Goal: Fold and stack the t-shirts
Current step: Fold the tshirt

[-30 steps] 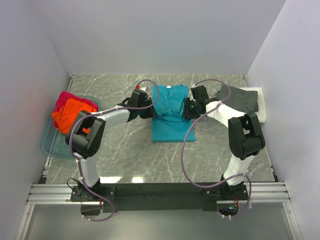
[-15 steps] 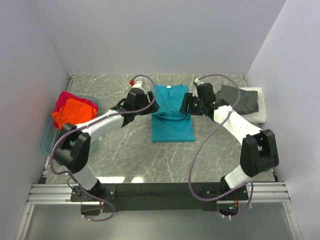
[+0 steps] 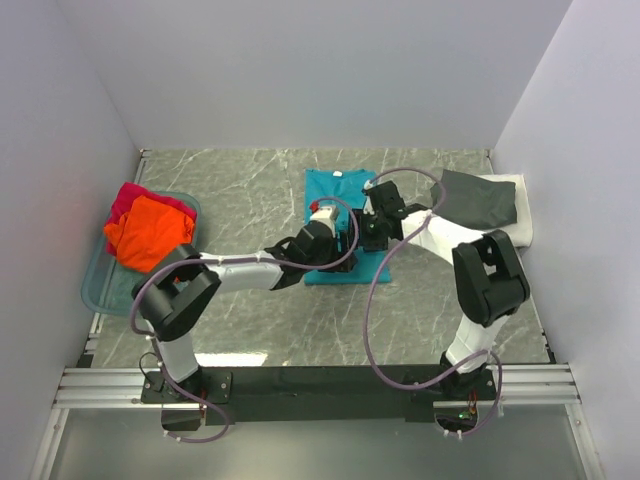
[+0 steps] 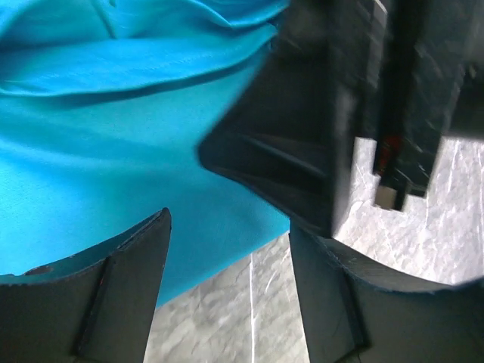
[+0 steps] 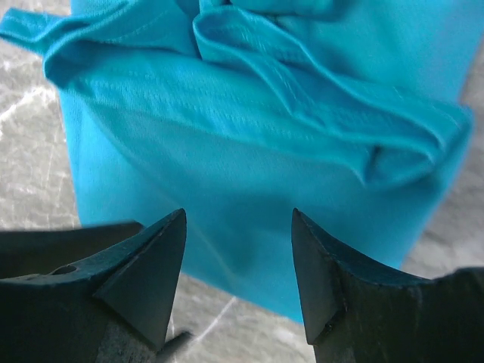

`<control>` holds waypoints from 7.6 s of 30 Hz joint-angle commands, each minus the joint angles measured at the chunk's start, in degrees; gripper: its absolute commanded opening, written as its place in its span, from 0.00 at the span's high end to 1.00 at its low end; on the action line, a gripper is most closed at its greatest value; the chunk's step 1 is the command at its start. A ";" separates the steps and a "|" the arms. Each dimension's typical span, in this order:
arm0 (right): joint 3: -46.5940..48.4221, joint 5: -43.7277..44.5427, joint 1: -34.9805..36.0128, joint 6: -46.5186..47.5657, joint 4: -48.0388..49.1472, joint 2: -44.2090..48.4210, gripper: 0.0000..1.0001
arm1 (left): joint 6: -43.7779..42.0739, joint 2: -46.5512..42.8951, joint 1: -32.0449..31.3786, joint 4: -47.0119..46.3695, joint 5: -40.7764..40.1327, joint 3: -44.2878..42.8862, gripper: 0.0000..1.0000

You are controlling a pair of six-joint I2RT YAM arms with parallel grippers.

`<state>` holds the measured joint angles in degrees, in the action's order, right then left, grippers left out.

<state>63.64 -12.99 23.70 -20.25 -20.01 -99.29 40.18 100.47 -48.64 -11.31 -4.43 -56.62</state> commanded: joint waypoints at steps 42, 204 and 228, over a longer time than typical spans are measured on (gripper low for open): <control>-11.49 7.45 -0.68 -1.98 -1.08 21.56 0.35 | 0.42 -15.90 -11.39 6.20 -15.08 7.31 0.27; 5.62 -1.86 0.56 6.10 -18.23 0.59 1.00 | 9.30 -18.30 17.88 8.24 17.79 14.53 1.00; -7.39 -7.39 6.34 -1.19 -7.86 20.99 0.36 | 7.45 -30.25 4.79 15.36 -6.47 10.47 0.44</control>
<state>57.52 -16.67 26.83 -20.14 -30.44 -75.85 48.51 69.01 -41.74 6.57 -9.80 -47.48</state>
